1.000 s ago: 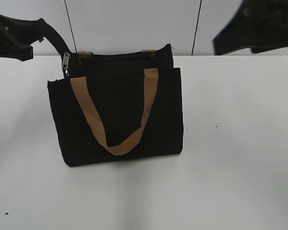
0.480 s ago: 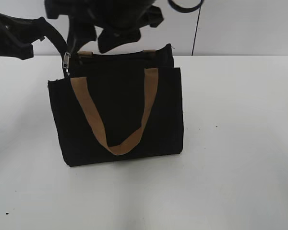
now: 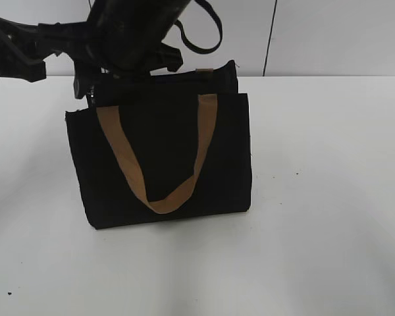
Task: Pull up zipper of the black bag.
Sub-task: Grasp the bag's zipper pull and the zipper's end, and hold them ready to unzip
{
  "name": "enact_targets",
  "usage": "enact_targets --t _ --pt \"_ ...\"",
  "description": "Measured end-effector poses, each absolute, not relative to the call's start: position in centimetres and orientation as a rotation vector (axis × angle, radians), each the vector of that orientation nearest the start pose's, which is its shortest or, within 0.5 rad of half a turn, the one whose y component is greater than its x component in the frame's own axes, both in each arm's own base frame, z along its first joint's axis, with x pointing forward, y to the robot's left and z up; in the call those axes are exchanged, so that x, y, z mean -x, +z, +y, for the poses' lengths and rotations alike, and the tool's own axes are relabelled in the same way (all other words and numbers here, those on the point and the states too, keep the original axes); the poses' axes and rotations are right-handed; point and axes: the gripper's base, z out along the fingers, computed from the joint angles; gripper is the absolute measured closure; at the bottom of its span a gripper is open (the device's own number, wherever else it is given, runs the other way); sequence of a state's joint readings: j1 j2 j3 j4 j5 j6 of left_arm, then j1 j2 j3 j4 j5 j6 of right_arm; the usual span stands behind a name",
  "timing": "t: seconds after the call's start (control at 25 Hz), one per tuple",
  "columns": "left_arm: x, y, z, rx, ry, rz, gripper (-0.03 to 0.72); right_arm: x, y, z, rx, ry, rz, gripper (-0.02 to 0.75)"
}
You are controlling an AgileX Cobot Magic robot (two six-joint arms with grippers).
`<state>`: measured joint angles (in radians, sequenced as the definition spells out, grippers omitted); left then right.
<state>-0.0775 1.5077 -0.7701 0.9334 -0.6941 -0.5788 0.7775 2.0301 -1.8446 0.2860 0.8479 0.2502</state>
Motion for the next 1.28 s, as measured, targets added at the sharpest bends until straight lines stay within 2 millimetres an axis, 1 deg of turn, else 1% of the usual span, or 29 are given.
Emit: enact_targets --t 0.16,0.48,0.56,0.64,0.68,0.72,1.0,1.12,1.28 --pt "-30.6 25.8 -7.1 -0.643 -0.367 1.625 0.657 -32.4 27.0 34.5 0.494 0.737 2.594 0.445" --pt "-30.6 25.9 -7.1 -0.644 -0.369 1.621 0.657 -33.1 25.8 35.1 0.401 0.759 2.593 0.507" --pt "-30.6 25.9 -7.1 -0.644 -0.369 1.621 0.657 -33.3 25.3 35.2 0.363 0.765 2.608 0.545" --pt "-30.6 25.9 -7.1 -0.644 -0.369 1.621 0.657 -33.5 25.0 35.3 0.309 0.776 2.615 0.617" --pt "-30.6 25.9 -7.1 -0.644 -0.369 1.621 0.657 -33.5 25.0 35.3 0.292 0.779 2.611 0.666" --pt "-30.6 25.9 -7.1 -0.644 -0.369 1.621 0.657 -33.6 25.0 35.3 0.277 0.784 2.604 0.684" --pt "-30.6 25.9 -7.1 -0.645 -0.369 1.621 0.657 -33.6 25.1 35.2 0.274 0.771 2.610 0.684" --pt "-30.6 25.9 -7.1 -0.647 -0.369 1.621 0.657 -33.1 26.0 34.9 0.326 0.760 2.611 0.684" --pt "-30.6 25.8 -7.0 -0.646 -0.361 1.631 0.657 -32.4 28.2 34.5 0.367 0.808 2.571 0.684"
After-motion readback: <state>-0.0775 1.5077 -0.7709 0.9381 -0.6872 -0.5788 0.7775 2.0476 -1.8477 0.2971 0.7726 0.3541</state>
